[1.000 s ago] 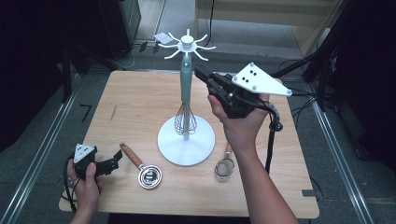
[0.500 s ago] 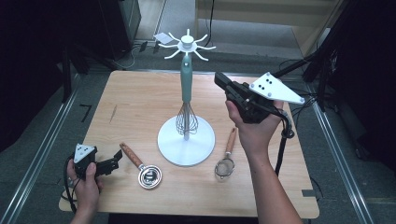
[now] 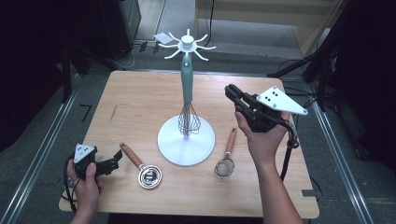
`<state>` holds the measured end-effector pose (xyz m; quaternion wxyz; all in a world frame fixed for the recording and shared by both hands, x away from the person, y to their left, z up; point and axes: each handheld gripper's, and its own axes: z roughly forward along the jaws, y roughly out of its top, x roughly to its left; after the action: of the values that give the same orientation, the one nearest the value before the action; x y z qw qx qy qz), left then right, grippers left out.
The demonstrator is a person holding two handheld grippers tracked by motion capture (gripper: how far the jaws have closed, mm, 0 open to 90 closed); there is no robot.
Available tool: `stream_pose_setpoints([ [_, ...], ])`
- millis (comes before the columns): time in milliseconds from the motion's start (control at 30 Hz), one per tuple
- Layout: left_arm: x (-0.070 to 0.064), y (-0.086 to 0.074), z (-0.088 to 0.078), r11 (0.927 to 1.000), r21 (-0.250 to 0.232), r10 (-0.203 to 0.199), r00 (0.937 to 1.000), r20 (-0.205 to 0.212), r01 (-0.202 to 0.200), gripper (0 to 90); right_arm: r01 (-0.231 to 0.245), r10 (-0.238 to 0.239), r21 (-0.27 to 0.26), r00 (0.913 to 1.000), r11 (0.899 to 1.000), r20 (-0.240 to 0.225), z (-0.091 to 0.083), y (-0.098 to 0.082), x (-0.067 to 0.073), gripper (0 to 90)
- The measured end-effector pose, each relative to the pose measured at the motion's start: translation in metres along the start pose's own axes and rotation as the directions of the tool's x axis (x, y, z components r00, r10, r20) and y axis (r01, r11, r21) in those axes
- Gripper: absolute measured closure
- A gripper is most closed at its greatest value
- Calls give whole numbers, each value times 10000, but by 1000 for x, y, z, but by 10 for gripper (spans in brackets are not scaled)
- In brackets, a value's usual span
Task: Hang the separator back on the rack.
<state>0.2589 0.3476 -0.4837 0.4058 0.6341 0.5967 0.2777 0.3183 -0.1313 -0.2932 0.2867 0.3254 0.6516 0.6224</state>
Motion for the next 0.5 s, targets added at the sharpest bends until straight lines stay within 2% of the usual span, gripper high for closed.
stream_pose_setpoints([
  [500, 0, 0, 0, 10000, -8, 32, 10000, -9, -32, 0, -653, 609, 871, 9968, 9941, 524, -19, -55, -19, 832],
])
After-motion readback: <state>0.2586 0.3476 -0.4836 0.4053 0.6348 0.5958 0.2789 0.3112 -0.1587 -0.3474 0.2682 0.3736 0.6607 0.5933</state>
